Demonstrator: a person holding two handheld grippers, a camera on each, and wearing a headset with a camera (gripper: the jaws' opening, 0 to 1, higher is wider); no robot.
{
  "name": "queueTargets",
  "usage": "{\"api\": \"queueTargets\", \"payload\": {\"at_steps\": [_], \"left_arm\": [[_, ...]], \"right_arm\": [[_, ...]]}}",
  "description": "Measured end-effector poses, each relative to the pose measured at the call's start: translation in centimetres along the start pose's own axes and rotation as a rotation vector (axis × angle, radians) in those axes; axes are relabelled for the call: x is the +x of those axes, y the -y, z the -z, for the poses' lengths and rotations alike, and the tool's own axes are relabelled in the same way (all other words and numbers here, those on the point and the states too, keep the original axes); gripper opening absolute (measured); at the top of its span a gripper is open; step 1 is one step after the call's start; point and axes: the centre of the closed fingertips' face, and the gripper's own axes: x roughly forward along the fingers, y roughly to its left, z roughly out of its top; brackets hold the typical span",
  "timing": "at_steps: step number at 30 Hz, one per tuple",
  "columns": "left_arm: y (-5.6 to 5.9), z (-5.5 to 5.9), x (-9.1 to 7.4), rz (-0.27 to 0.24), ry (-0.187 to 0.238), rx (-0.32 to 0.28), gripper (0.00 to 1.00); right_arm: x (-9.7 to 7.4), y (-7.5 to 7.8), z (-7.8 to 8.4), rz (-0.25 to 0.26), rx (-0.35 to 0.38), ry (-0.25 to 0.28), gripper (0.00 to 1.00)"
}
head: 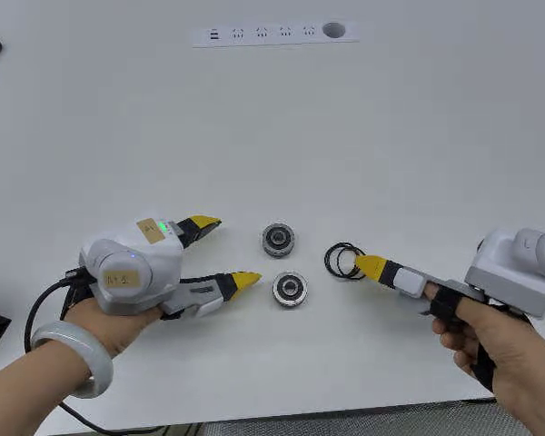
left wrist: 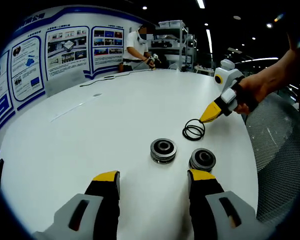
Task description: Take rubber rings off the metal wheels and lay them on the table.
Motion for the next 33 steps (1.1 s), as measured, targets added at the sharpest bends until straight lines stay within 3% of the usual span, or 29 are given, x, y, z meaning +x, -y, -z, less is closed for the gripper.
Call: {"api": "queueTargets", "payload": {"at_steps": [9, 13, 19, 27, 33], "left_arm": [[0.3, 0.2, -0.5, 0.002, -0.001, -0.010, 0.55], [0.4, 0.3, -0.9, 0.003, 0.003, -0.021, 0.55], [0.8, 0.0, -1.6, 0.009, 0.018, -0.030, 0.57], [1.5, -0.1, -2.6, 0.011, 0.041, -0.051, 0.59], [2.1, 0.1, -3.6, 0.011, 0.045, -0.060, 0.61]], "right_arm": [[0.2, 0.0, 0.3, 0.031, -0.151, -0.035, 0.14], [0.1, 0.2, 0.5, 0.046, -0.185, -0.045, 0.23], [-0.4, 0.2, 0.4, 0.053, -0.258, -0.048, 0.27], [-0.6, -0.7, 0.7, 0.028, -0.360, -0.058, 0.39], [-0.8, -1.4, 1.5, 0.020, -0.489, -0.096, 0.45]]}}
